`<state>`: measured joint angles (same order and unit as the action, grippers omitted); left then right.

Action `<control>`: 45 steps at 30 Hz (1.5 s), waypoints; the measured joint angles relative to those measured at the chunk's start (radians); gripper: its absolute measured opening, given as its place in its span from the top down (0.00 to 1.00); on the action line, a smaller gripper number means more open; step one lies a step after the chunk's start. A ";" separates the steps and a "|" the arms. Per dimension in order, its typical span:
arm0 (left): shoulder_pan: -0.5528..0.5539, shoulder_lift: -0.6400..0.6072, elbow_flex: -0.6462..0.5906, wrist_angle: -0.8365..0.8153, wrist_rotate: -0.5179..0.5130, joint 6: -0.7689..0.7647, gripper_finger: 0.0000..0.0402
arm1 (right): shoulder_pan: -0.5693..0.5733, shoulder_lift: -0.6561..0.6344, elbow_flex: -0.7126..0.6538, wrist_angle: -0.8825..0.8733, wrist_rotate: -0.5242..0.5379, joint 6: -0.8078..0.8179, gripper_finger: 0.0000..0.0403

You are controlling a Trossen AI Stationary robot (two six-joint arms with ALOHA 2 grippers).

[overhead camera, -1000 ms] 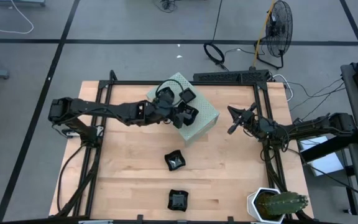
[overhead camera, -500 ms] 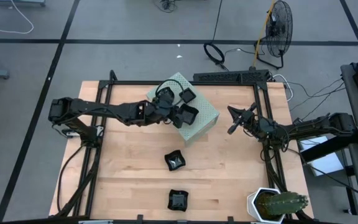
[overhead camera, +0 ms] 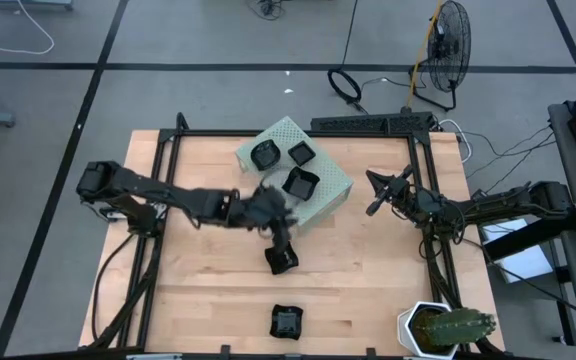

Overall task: Pick & Place Mini shaped plates
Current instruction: Stack the distorted square plate on top of the other distorted square plate on the shelf

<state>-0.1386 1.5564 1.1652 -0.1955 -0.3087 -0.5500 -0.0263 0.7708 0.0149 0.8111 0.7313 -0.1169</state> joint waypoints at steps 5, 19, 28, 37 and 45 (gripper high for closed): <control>-0.115 0.012 0.001 -0.068 -0.012 -0.031 0.65 | 0.000 0.000 0.000 0.000 0.000 0.000 0.99; -0.164 0.214 -0.001 -0.253 -0.070 -0.312 0.68 | 0.000 0.003 0.000 0.005 0.000 0.000 0.99; -0.136 0.336 0.000 -0.231 0.059 -0.317 0.68 | 0.000 0.003 0.000 0.001 0.000 0.000 0.99; -0.128 0.357 0.000 -0.217 0.096 -0.318 0.68 | 0.000 0.003 0.000 0.001 0.000 0.000 0.99; -0.128 0.327 0.000 -0.225 0.133 -0.294 0.68 | 0.000 0.003 0.000 0.000 0.000 0.000 0.99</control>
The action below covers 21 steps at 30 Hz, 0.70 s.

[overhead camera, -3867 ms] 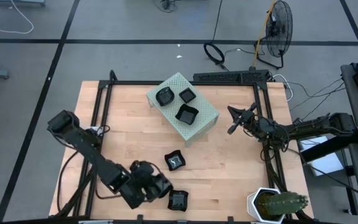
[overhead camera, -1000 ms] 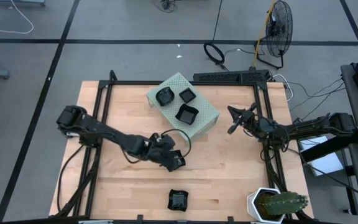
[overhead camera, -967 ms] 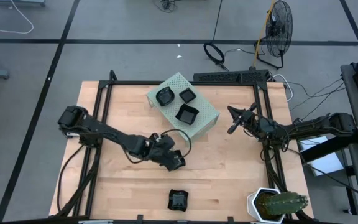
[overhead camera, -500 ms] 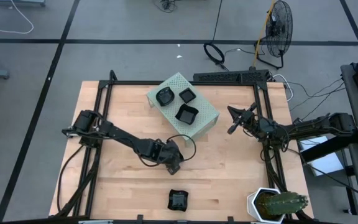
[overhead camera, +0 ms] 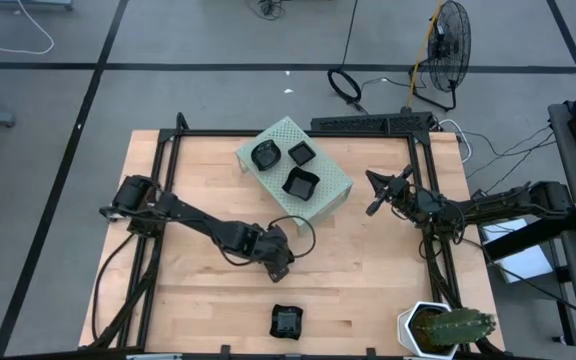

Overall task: Pick & Place Mini shaped plates
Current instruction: Stack the distorted square plate on top of the other distorted square plate on the shelf

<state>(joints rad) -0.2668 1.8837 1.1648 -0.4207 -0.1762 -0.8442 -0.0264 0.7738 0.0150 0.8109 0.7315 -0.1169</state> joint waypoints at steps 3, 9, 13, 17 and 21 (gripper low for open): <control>0.000 -0.038 0.000 0.000 0.000 0.001 0.68 | 0.000 0.000 0.000 0.000 0.000 0.000 0.99; 0.000 -0.106 0.002 -0.039 -0.032 0.004 0.68 | 0.000 0.000 0.000 0.000 0.000 0.000 0.99; -0.002 -0.112 0.002 -0.140 -0.065 0.011 0.68 | 0.000 0.000 0.000 0.000 0.000 0.000 0.99; -0.002 -0.098 0.002 -0.187 -0.083 0.001 0.68 | 0.000 0.000 0.000 0.000 0.000 0.000 0.99; -0.002 -0.082 0.001 -0.155 -0.087 0.005 0.68 | 0.000 0.000 0.000 0.000 0.000 0.000 0.99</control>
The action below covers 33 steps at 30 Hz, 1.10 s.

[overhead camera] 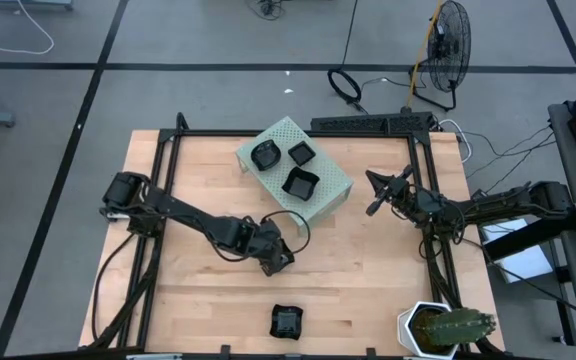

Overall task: Pick & Place Mini shaped plates
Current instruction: Stack the distorted square plate on top of the other distorted square plate on the shelf

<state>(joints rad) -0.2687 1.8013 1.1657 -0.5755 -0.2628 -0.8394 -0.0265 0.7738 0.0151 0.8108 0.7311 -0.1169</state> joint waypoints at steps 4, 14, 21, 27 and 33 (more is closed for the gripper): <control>0.000 0.024 0.000 -0.002 0.000 0.001 0.68 | 0.000 0.000 0.000 0.000 0.000 0.000 0.99; 0.000 0.064 -0.001 0.003 0.017 -0.004 0.68 | 0.000 0.000 0.000 0.000 0.000 0.000 0.99; 0.000 0.064 -0.002 0.002 0.022 -0.007 0.68 | 0.000 0.000 0.000 0.000 0.000 0.000 0.99; 0.000 0.064 -0.028 0.002 0.022 -0.035 0.69 | 0.000 0.000 0.000 0.000 0.000 0.000 0.99; 0.000 0.064 -0.036 0.009 0.027 -0.046 0.80 | 0.000 0.000 0.000 0.000 0.000 0.000 0.99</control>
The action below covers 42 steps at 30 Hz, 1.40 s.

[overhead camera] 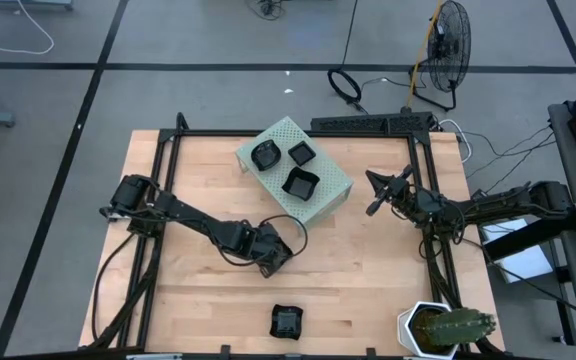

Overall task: Pick & Place Mini shaped plates
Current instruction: Stack the distorted square plate on top of the other distorted square plate on the shelf

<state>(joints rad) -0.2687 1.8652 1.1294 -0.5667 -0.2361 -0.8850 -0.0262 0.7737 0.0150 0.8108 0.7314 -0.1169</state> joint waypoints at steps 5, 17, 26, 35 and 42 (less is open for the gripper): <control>0.000 -0.002 0.001 0.042 0.052 0.025 0.98 | 0.000 0.000 0.000 0.000 0.000 0.000 0.99; -0.035 -0.060 0.066 0.046 0.132 0.071 0.99 | 0.000 0.000 0.000 0.000 0.000 0.000 0.99; -0.041 -0.244 0.093 0.205 -0.133 0.256 0.99 | 0.000 0.000 0.000 0.007 0.000 0.000 0.99; 0.117 -0.372 0.096 0.296 -0.376 0.378 0.98 | 0.000 0.000 0.000 0.003 0.000 0.000 0.99; 0.268 -0.311 0.093 0.278 -0.303 0.325 0.98 | 0.000 0.000 0.000 0.006 0.000 0.000 0.99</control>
<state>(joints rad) -0.0003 1.5538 1.2222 -0.2886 -0.5393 -0.5597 -0.0264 0.7738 0.0147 0.8172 0.7315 -0.1169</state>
